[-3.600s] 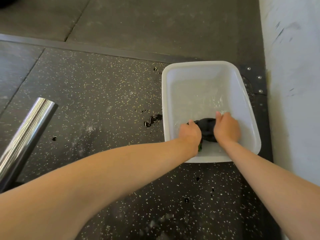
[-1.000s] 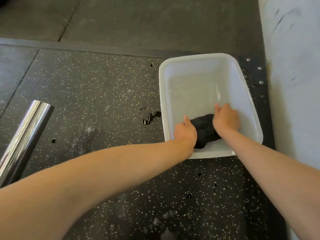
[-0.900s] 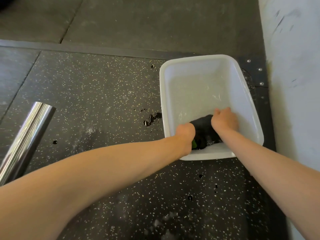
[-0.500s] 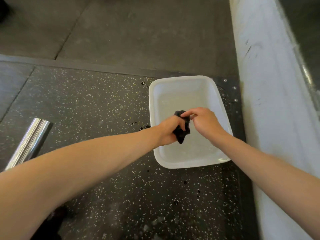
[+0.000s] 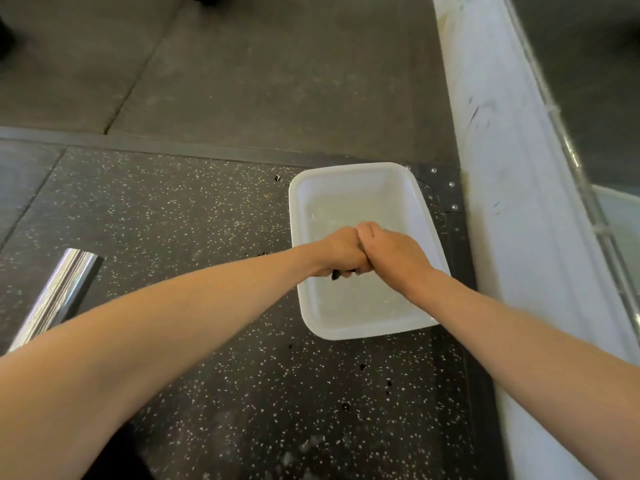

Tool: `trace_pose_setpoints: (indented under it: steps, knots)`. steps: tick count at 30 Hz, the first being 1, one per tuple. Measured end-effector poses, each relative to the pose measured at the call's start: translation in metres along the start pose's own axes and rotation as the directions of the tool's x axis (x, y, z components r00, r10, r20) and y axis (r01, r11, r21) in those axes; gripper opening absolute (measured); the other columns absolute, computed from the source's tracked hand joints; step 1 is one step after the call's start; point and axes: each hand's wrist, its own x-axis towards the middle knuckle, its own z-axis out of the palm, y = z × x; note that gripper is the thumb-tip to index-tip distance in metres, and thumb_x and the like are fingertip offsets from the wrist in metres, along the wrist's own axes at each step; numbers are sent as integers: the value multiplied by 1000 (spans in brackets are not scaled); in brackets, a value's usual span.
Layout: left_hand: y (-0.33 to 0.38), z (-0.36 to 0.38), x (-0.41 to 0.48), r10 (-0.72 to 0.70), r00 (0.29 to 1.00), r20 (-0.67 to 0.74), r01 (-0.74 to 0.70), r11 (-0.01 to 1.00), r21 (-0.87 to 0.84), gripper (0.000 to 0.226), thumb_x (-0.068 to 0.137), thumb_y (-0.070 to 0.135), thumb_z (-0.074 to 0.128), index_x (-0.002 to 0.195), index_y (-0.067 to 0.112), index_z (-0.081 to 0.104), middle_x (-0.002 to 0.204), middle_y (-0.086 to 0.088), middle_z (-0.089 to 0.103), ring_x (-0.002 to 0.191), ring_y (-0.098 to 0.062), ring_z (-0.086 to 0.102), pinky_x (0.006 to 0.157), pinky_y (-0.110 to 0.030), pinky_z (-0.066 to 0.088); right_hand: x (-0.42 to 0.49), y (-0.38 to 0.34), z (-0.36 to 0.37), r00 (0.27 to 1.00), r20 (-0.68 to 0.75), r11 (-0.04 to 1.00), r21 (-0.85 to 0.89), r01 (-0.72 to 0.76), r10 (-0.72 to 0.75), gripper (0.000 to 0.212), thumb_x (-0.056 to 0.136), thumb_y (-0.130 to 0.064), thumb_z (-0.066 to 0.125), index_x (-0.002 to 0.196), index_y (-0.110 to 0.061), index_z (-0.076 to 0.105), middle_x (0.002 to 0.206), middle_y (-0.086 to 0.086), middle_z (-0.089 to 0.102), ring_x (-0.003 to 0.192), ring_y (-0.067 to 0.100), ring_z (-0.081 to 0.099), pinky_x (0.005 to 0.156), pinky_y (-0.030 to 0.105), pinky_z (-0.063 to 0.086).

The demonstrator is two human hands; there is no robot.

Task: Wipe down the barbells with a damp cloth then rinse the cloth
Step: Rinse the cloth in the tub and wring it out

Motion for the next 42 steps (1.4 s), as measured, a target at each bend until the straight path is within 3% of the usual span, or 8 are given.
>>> trace_pose_setpoints:
  steps: [4, 12, 18, 22, 26, 31, 37, 42]
  knots:
    - [-8, 8, 7, -32, 999, -37, 38, 982, 187, 16, 80, -3, 53, 73, 11, 49, 60, -5, 46, 48, -18, 39, 44, -25, 30, 2, 0, 10, 1000, 6, 996, -86, 7, -7, 38, 60, 10, 81, 81, -4, 53, 58, 13, 54, 37, 30, 43, 40, 28, 25]
    - [-8, 20, 19, 56, 986, -155, 21, 890, 455, 15, 90, 1, 49, 77, 7, 52, 63, -3, 50, 61, -24, 53, 38, -22, 34, 8, -3, 0, 953, 245, 979, -147, -145, 178, 17, 84, 1, 55, 72, -12, 52, 88, 9, 62, 77, 31, 56, 64, 32, 37]
    - [-10, 19, 21, 81, 982, -171, -26, 953, 301, 15, 87, 0, 53, 101, 6, 48, 85, -11, 66, 66, -28, 71, 54, -32, 54, 14, 8, -6, 897, 332, 954, -29, -299, 292, 29, 85, -13, 59, 62, -20, 43, 69, 2, 49, 62, 24, 48, 52, 28, 30]
    - [-2, -4, 18, 11, 981, -194, 20, 987, 160, 5, 88, 9, 65, 87, 7, 61, 74, -8, 67, 54, -22, 66, 45, -25, 51, 15, 13, -12, 934, 132, 932, 105, -347, 333, 8, 84, -13, 63, 88, -17, 57, 87, 7, 62, 69, 28, 54, 51, 31, 34]
    - [1, -8, 13, -115, 983, -144, 135, 982, 134, 19, 84, 17, 70, 79, 10, 54, 59, -3, 47, 46, -17, 38, 41, -21, 28, 5, 11, 2, 986, -167, 999, 45, 2, 6, 88, 69, -5, 81, 148, -15, 43, 120, 12, 56, 92, 33, 56, 56, 41, 50]
    - [7, 8, 8, -100, 993, -57, 110, 968, 226, 14, 75, 6, 66, 73, 10, 53, 54, -4, 40, 45, -17, 31, 43, -22, 25, -1, 16, 11, 967, -246, 996, -78, 47, -65, 39, 53, 1, 83, 84, -6, 60, 78, 11, 56, 64, 27, 47, 50, 35, 37]
    - [1, 19, 8, 138, 973, -184, 18, 750, 661, 24, 87, 11, 58, 66, 16, 46, 66, -1, 51, 60, -20, 53, 51, -28, 40, 1, 3, -6, 964, 187, 978, -127, -165, 187, 17, 79, -16, 63, 67, -19, 51, 59, -2, 42, 62, 26, 51, 57, 30, 42]
    - [-7, 21, 4, 332, 927, -176, -25, 520, 854, 16, 87, 13, 62, 73, 13, 53, 65, -1, 40, 68, -26, 52, 59, -32, 40, 8, 5, -9, 858, 461, 887, 264, -378, 229, 15, 80, -11, 64, 66, -15, 62, 63, 2, 61, 61, 21, 59, 58, 32, 49]
